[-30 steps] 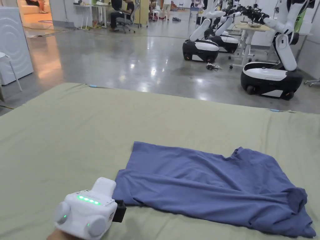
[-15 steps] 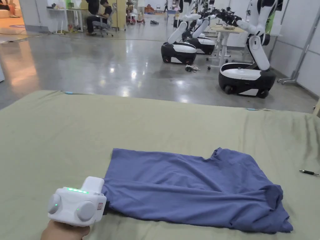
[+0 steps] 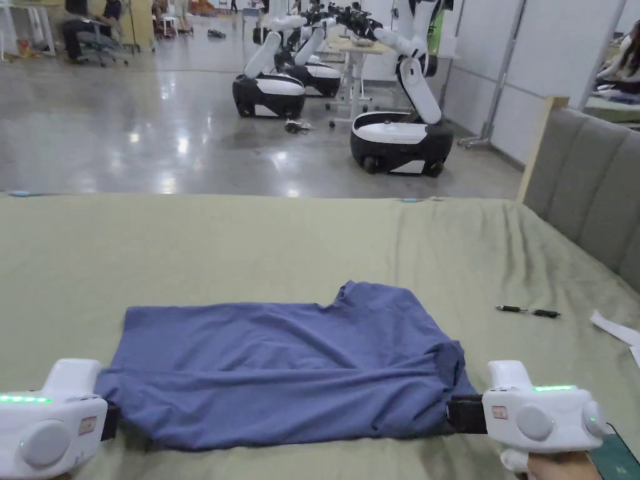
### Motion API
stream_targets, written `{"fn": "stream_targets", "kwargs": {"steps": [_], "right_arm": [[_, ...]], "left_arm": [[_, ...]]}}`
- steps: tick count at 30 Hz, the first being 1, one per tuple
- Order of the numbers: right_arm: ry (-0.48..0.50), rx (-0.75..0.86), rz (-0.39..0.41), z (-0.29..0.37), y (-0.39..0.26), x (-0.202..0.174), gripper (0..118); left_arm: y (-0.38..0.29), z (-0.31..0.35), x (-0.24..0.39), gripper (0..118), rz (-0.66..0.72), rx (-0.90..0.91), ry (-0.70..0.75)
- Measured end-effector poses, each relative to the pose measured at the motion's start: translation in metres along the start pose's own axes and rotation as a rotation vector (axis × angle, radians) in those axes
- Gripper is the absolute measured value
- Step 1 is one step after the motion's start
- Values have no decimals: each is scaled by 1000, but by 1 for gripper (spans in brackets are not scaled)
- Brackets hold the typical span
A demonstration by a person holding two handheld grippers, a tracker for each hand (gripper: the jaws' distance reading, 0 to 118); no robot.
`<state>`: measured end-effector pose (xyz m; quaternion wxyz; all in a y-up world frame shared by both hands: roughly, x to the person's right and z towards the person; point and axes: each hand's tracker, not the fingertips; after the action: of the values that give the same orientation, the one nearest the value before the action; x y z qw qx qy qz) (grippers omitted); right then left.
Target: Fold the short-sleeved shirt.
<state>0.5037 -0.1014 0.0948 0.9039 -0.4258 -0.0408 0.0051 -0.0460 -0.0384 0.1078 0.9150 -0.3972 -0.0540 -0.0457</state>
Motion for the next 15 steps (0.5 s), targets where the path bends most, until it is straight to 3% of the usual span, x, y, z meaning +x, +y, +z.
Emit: {"fn": "stream_targets", "kwargs": {"steps": [1,2,3,4,5,8,11,15], "right_arm": [[-1,-8,5,-3,3,-1,90],[-3,-6,-3,-7,7,-2,65],[26,-29,-27,-9,9,-1,27],[74,-66,-63,-9,10,0,9],[107,-106,-92,-11,12,0,8],[85,-59,-40,6,13,-1,5],[90,-12,-38,35,21,6,5],[114,81,-75,90,29,20,5]], "left_arm": [[0,-1,0,9,9,-7,0],[-1,-1,0,9,15,-9,3],[-2,-3,-2,9,17,-13,4],[-2,-3,-2,9,18,-18,5],[-3,-3,-3,9,18,-22,6],[-7,2,-9,8,14,-20,5],[-2,19,-15,8,3,-3,-14],[3,54,-20,8,7,44,-28]]}}
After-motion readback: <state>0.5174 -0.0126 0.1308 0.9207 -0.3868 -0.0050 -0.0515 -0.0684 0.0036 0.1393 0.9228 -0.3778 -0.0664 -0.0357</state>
